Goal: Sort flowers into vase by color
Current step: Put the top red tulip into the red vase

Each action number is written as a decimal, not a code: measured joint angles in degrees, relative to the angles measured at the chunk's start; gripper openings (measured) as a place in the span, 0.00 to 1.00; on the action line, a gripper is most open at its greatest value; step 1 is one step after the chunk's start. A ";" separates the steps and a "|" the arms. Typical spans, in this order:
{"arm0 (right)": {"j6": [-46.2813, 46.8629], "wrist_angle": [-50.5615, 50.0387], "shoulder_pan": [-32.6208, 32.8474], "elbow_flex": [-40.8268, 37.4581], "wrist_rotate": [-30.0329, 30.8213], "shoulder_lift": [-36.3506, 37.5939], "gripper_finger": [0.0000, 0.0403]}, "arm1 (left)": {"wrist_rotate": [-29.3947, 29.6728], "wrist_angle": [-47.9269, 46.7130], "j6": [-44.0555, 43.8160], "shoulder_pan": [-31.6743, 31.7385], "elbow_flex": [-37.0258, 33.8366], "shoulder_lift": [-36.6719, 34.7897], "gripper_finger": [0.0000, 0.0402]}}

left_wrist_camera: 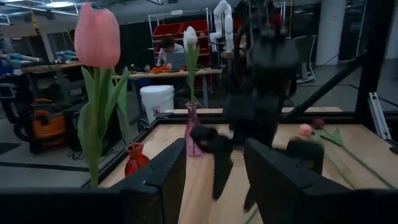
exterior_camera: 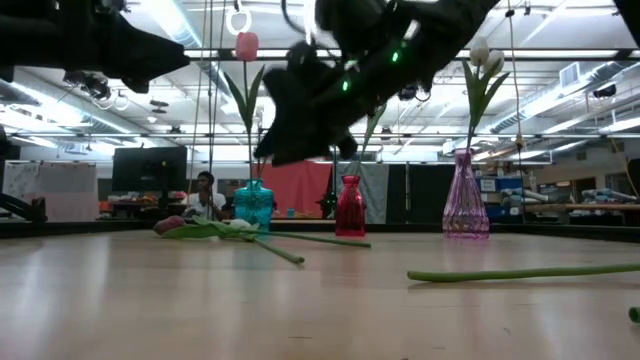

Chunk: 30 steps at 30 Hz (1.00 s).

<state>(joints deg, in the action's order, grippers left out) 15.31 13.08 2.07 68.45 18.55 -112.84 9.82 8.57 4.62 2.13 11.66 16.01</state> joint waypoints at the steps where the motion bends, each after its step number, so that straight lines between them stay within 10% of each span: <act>1: 0.09 0.93 -0.25 0.00 0.01 -0.96 0.52 | 0.04 0.01 -0.01 0.00 0.00 -0.01 0.42; 13: 3.97 0.21 0.93 0.12 9.11 -4.93 0.47 | 0.04 -3.07 -2.71 0.00 -0.02 1.93 0.42; 30: -3.25 -14.85 -0.22 15.74 7.19 -15.70 0.41 | 2.41 -1.54 -2.21 0.00 -0.02 3.13 0.42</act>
<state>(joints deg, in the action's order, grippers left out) 12.05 -1.77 1.85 84.18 25.74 -128.55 12.24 7.04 2.42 2.13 11.64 19.14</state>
